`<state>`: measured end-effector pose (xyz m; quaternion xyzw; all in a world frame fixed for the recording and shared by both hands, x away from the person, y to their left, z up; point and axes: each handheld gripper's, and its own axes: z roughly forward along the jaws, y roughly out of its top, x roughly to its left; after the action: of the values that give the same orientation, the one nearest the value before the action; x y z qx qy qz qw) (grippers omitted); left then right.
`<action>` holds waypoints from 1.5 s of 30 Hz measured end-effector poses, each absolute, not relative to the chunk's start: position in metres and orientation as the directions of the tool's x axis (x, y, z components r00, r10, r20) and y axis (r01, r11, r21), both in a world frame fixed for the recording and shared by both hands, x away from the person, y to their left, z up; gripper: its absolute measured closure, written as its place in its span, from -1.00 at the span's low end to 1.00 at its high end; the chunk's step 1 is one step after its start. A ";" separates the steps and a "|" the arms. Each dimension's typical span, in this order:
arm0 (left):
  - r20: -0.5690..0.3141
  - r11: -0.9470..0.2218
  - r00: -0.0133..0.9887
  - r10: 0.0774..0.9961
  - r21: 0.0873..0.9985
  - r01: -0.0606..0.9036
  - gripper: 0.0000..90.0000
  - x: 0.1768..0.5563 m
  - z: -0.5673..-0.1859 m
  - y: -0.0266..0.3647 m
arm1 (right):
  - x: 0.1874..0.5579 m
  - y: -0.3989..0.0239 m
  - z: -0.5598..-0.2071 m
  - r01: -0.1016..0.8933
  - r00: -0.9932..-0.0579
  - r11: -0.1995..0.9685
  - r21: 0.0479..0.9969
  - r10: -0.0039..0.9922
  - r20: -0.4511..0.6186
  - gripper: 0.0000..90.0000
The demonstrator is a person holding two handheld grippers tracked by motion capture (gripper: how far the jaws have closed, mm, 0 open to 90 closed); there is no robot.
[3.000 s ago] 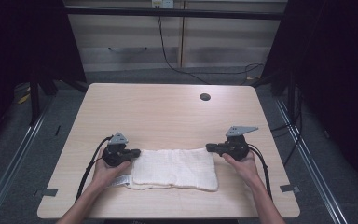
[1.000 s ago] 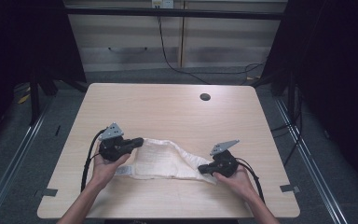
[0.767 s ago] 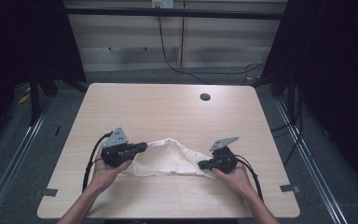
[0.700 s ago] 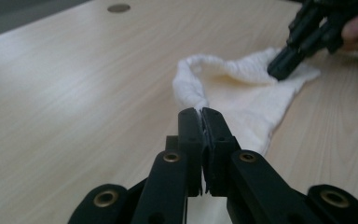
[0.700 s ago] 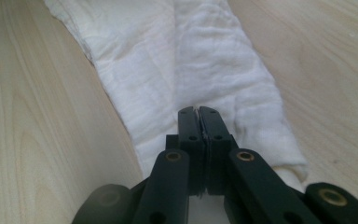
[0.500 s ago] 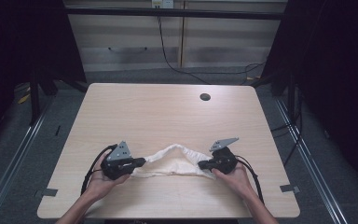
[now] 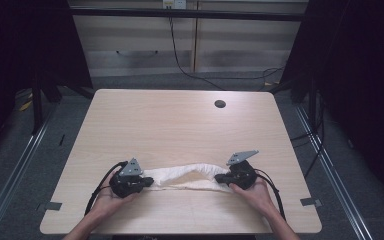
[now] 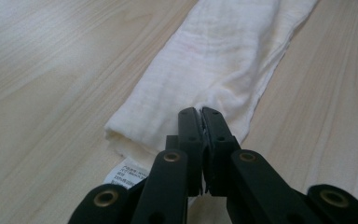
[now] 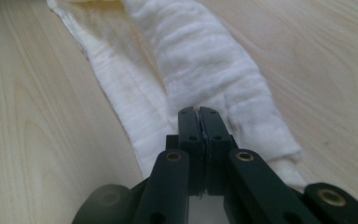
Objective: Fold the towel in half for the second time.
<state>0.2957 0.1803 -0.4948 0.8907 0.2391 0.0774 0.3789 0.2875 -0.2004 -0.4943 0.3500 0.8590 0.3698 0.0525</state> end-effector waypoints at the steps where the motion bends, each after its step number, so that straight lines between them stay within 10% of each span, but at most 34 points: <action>1: -0.049 -0.595 0.874 0.484 0.714 0.370 0.94 0.297 -0.495 0.181 | 0.285 -0.203 -0.493 0.560 -0.747 0.472 0.681 0.643 0.170 0.98; 19: -0.055 -0.572 0.851 0.522 0.718 0.397 0.95 0.291 -0.497 0.182 | 0.236 -0.235 -0.498 0.587 -0.722 0.424 0.690 0.660 0.208 0.98; 34: -0.068 -0.503 0.814 0.577 0.756 0.419 0.93 0.306 -0.503 0.188 | 0.278 -0.224 -0.501 0.564 -0.681 0.414 0.714 0.723 0.118 0.97; 45: -0.169 -0.419 0.807 0.565 0.785 0.457 0.52 0.296 -0.487 0.202 | 0.274 -0.227 -0.490 0.559 -0.692 0.324 0.763 0.690 0.214 0.69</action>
<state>0.2965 0.2021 -0.4871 0.8401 0.3044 0.0607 0.4449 0.2743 -0.2272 -0.4901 0.3855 0.8101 0.4354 0.0750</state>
